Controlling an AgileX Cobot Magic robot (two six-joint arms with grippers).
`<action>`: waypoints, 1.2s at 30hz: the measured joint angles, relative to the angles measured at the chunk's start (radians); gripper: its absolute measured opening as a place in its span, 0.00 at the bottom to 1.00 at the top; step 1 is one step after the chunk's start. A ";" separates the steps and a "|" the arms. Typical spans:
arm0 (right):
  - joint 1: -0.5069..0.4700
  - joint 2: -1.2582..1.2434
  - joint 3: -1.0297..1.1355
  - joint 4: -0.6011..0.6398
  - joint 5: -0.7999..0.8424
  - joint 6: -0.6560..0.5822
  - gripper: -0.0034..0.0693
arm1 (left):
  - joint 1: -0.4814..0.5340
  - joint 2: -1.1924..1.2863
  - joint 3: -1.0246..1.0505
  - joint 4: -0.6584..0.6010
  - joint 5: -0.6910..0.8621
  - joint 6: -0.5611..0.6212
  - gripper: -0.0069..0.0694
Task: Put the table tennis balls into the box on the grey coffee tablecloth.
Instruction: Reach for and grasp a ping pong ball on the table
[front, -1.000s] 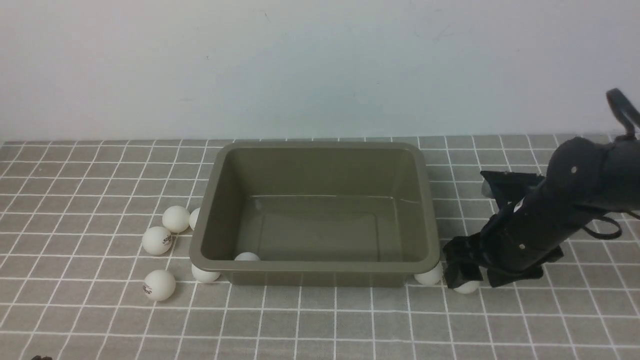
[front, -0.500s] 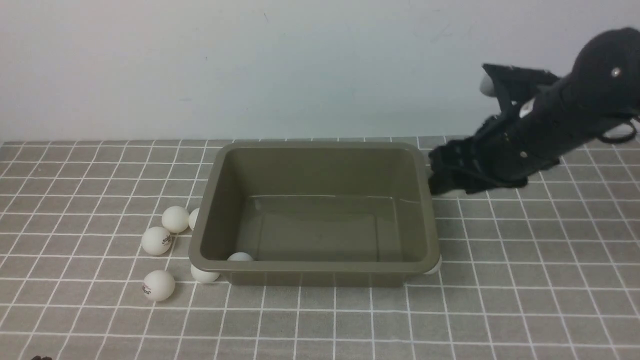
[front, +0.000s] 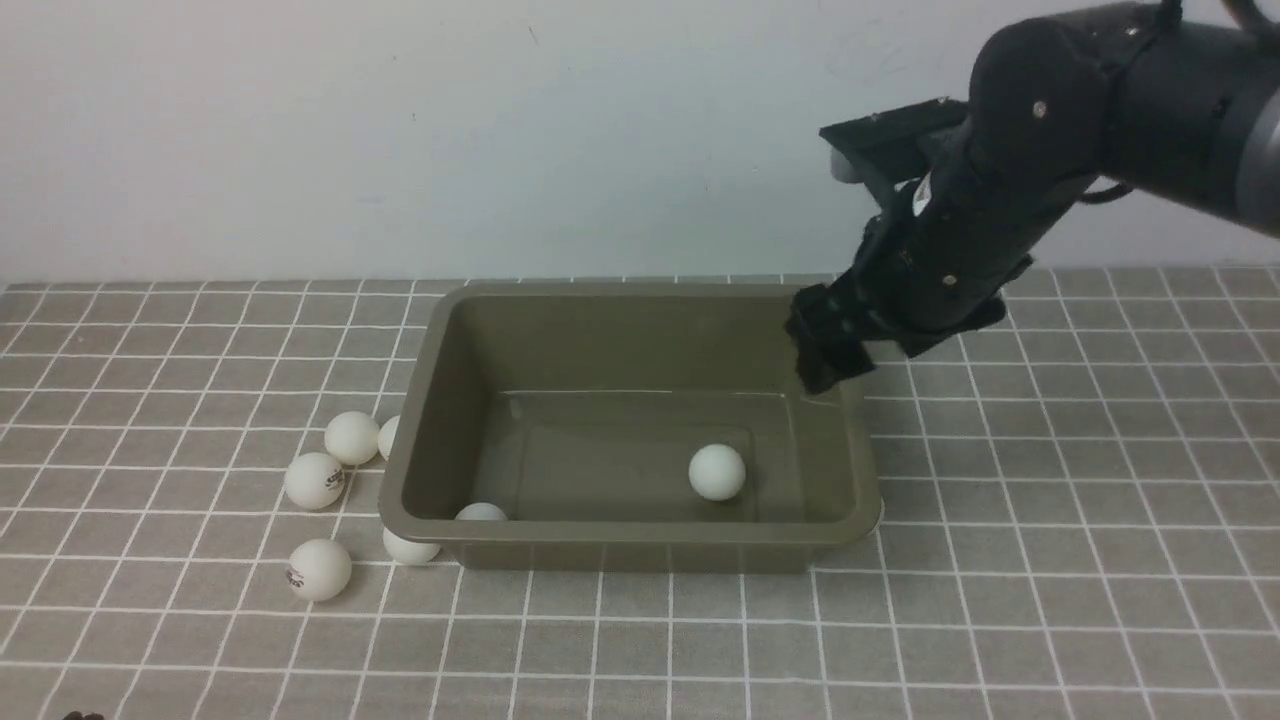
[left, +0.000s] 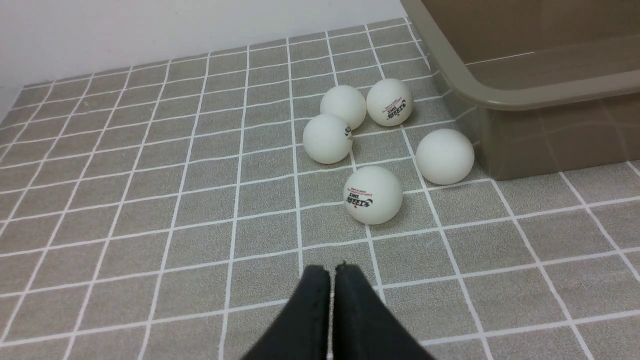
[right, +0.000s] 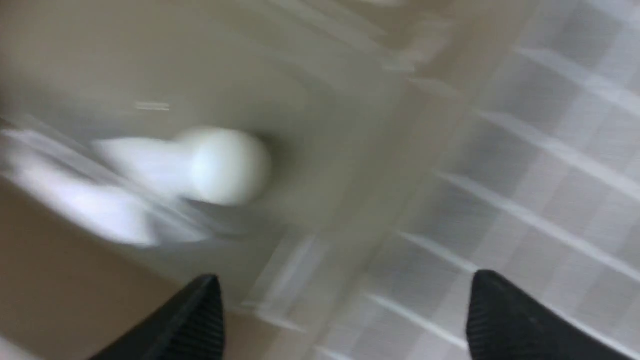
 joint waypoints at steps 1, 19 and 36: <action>-0.023 -0.009 0.000 -0.054 0.022 0.023 0.75 | 0.000 0.000 0.000 0.000 0.000 0.000 0.08; -0.218 0.163 0.191 0.468 -0.072 -0.217 0.39 | 0.000 0.000 0.000 0.000 0.000 0.000 0.08; -0.182 0.228 0.191 0.523 -0.148 -0.223 0.83 | 0.000 0.000 0.000 0.000 0.000 0.000 0.08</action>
